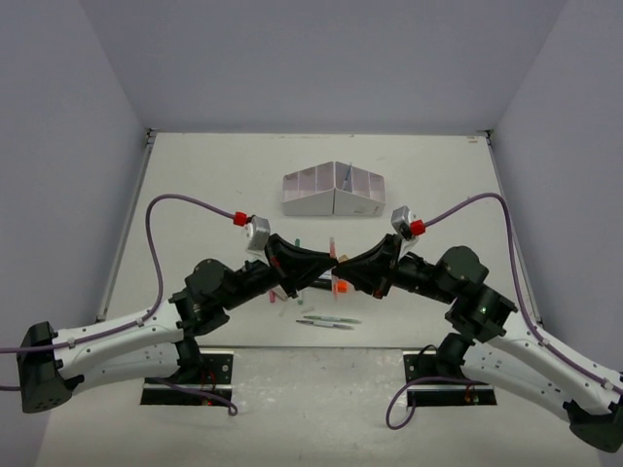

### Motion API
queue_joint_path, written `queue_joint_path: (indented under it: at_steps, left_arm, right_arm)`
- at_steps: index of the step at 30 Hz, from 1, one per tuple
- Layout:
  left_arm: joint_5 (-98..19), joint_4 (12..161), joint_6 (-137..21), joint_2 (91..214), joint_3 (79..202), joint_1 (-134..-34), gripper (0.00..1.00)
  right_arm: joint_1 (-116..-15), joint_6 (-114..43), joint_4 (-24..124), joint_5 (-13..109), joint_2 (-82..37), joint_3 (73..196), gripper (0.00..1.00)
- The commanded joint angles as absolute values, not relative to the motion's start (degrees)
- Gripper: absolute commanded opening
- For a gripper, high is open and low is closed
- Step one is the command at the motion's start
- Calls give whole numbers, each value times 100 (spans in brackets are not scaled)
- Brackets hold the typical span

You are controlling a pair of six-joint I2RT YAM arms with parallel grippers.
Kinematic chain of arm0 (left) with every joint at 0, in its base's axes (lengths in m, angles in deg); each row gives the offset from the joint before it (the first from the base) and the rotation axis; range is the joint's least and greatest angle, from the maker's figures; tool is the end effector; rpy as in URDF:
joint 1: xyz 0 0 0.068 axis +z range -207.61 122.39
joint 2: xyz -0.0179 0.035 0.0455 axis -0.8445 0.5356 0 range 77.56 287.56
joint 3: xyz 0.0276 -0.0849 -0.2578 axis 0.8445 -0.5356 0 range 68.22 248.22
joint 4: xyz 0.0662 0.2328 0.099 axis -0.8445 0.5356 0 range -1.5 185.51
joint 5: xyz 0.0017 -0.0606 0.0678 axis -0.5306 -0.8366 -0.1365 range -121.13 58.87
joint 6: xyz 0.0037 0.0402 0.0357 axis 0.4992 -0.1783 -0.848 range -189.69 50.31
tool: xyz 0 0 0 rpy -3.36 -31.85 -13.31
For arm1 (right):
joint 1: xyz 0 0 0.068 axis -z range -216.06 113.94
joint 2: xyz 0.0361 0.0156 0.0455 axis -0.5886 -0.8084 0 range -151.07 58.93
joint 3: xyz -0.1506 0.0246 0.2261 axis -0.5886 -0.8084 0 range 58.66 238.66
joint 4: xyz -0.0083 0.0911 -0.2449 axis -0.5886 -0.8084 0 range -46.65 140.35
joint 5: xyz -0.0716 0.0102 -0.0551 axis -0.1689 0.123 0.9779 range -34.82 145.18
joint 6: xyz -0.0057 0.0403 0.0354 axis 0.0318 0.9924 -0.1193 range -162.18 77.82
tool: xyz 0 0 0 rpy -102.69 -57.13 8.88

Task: Sort the stationery into containers
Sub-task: Close the pen cap on the pen.

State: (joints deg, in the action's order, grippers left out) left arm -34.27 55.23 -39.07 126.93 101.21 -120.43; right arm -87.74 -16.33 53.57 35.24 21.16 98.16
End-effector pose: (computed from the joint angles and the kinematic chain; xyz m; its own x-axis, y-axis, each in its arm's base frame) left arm 0.0919 -0.1832 0.3343 -0.3504 -0.4311 -0.8315 0.8525 0.2208 -0.4738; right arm 0.0906 0.1342 0.3518 -0.3652 0.1988 -0.9094 -0.8766 0.2553 0.4079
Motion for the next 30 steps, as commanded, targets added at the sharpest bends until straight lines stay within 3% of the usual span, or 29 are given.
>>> queue_joint_path:
  at_steps: [1,6,9,12,14,15,17,20,26,30]
  left_arm:
    - [-3633,4868,-4157,12409,10054,-12037,0]
    - [-3754,4765,-4157,12432,10119,-12037,0]
    - [-3741,4865,-4160,12526,10225,-12037,0]
    - [-3746,4910,-4142,12665,10299,-12029,0]
    - [-3728,4922,-4130,12732,10317,-12033,0]
    - [-3691,4955,-4135,12756,10337,-12033,3]
    - [-3531,5125,-4207,12773,10421,-12035,26]
    - [-3201,5602,-4375,12804,10702,-12037,49]
    - [-2991,6318,-4736,12817,11259,-12037,58]
    - [-2804,6486,-4888,12783,11420,-12037,52]
  right_arm:
    - [-8782,-1588,5784,2996,1919,9770,34]
    - [-8783,-1406,6159,2733,1587,9716,36]
    - [-8800,-1400,6201,2734,1506,9767,23]
    - [-8800,-1436,6172,2723,1482,9849,2]
    - [-8804,-1476,6149,2751,1495,9883,0]
    - [-8804,-1492,6113,2783,1503,9899,0]
    - [-8802,-1562,5998,2870,1508,9922,0]
    - [-8807,-1623,5892,2928,1495,9899,0]
    - [-8802,-1621,5809,2899,1474,9886,0]
    - [-8817,-1678,5701,2898,1472,9944,0]
